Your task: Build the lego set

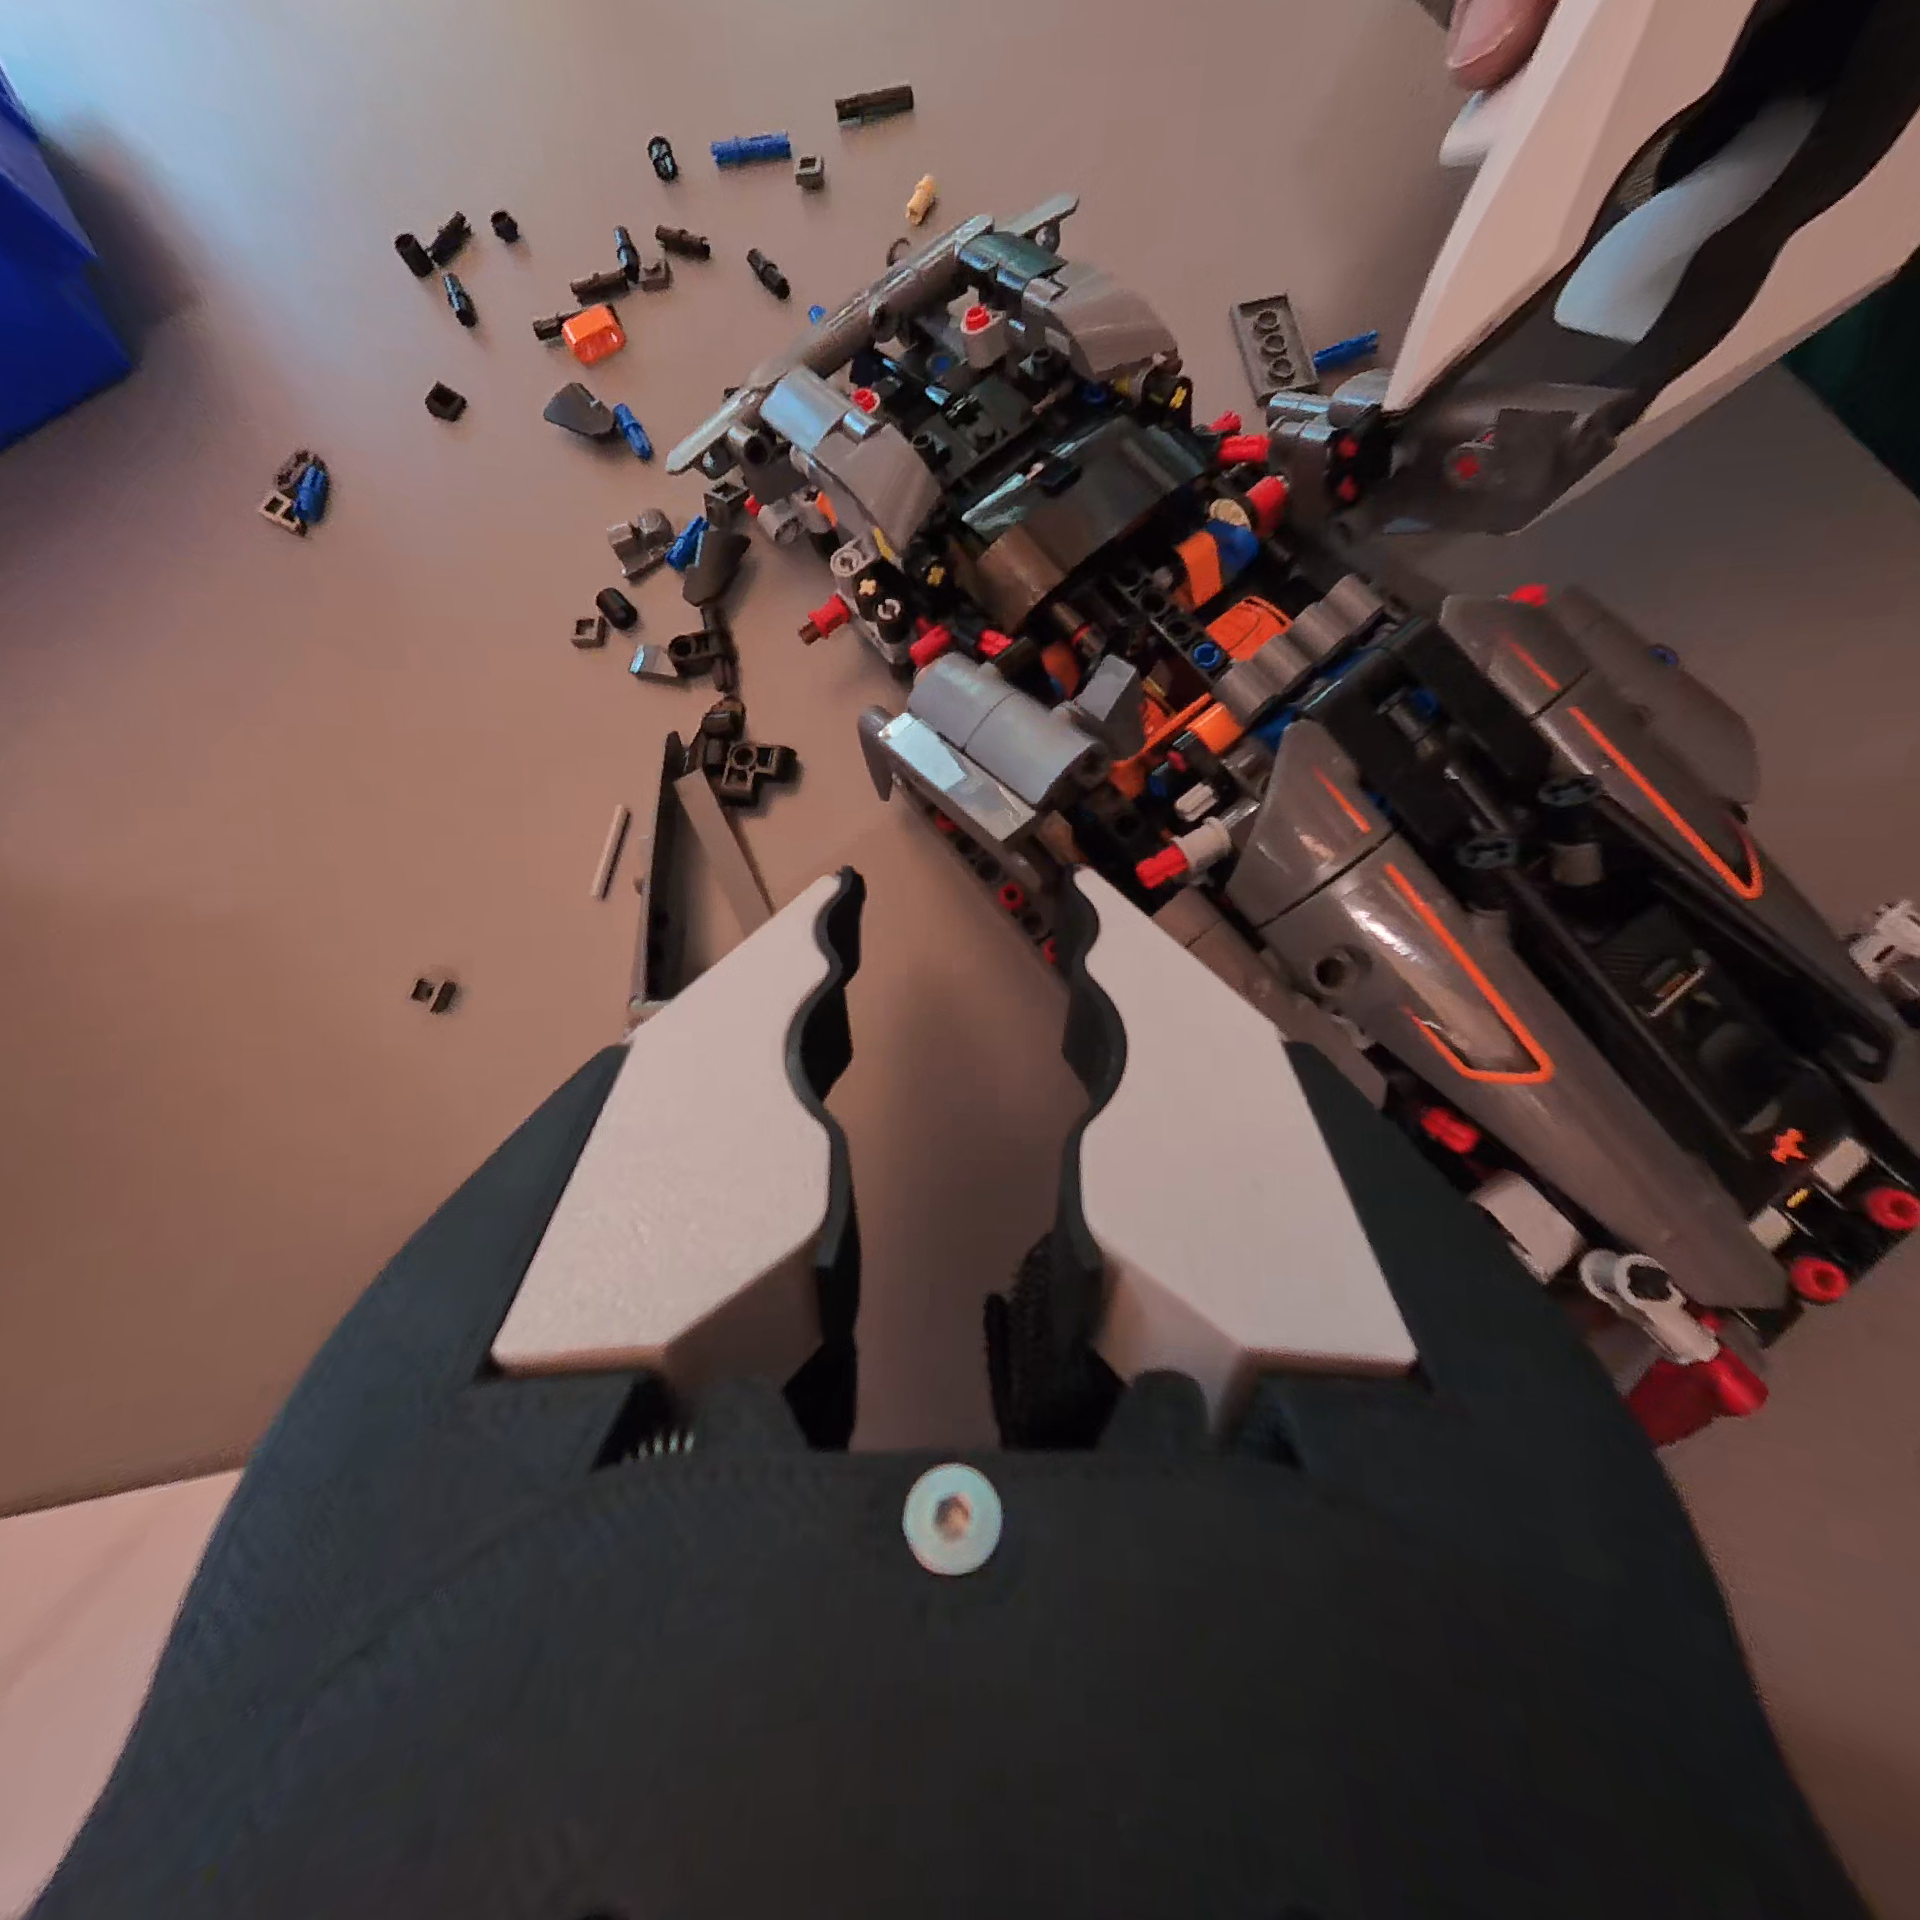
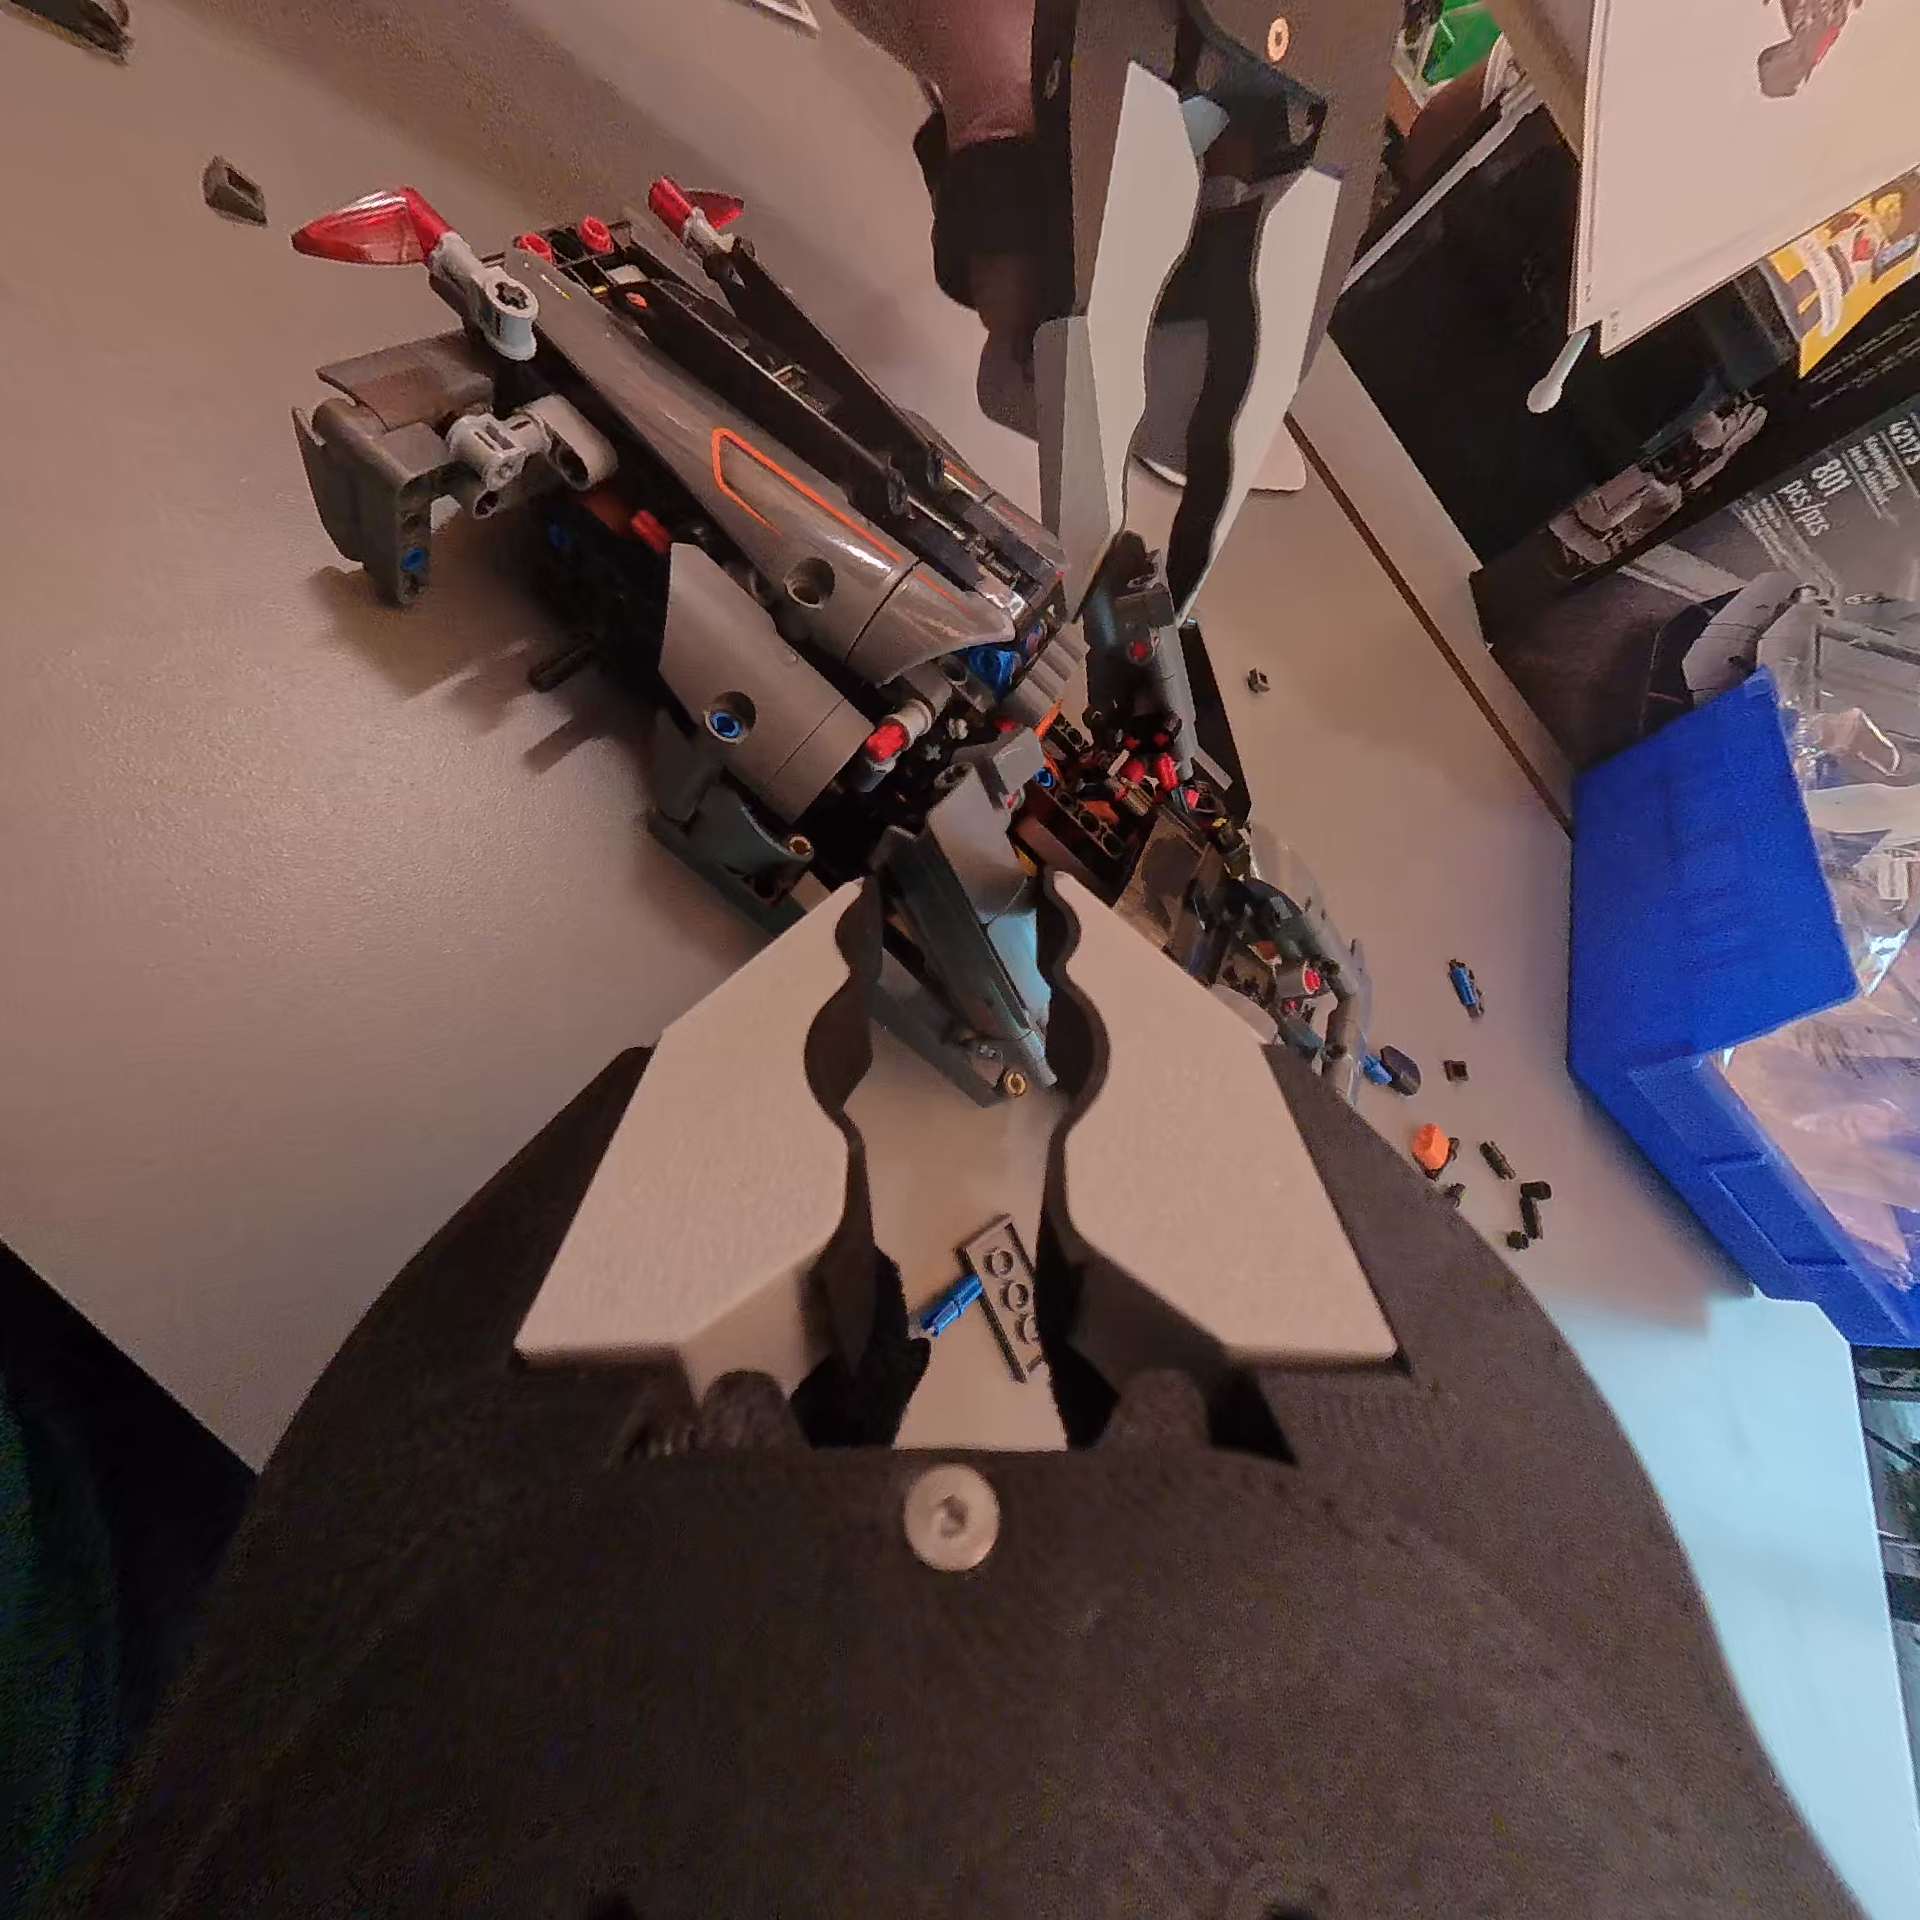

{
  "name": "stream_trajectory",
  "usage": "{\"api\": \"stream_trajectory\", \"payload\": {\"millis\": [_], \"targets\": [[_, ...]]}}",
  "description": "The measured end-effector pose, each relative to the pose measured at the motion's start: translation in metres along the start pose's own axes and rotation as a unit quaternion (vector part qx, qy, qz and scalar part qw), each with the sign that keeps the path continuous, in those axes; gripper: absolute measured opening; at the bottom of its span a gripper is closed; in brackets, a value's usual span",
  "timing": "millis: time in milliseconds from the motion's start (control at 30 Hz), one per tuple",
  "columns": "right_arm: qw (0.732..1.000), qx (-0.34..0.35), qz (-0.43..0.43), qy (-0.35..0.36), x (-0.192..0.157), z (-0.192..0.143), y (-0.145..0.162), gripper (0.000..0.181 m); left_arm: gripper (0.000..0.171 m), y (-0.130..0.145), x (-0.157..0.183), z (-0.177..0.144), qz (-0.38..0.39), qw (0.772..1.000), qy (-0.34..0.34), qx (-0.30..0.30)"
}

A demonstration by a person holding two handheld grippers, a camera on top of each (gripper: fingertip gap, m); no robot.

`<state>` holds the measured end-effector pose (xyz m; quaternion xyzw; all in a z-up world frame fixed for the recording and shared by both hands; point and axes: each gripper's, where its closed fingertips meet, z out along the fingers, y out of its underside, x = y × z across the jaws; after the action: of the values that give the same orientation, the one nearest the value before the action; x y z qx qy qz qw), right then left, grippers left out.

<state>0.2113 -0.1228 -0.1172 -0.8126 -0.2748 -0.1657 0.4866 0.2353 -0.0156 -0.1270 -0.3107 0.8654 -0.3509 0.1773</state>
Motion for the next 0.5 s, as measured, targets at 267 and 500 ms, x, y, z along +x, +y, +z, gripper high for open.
{"api": "stream_trajectory", "payload": {"millis": [267,500], "targets": [[1.0,0.01,-0.002,-0.004,-0.001,0.0002,-0.0004,0.027,0.028,-0.0074,0.0038,0.0033,-0.001,1.0,0.013,0.021],[1.0,0.017,-0.008,-0.005,-0.0053,-0.0009,-0.0019,0.027,0.023,-0.0102,0.0055,0.0062,-0.006,0.999,0.021,0.028]]}}
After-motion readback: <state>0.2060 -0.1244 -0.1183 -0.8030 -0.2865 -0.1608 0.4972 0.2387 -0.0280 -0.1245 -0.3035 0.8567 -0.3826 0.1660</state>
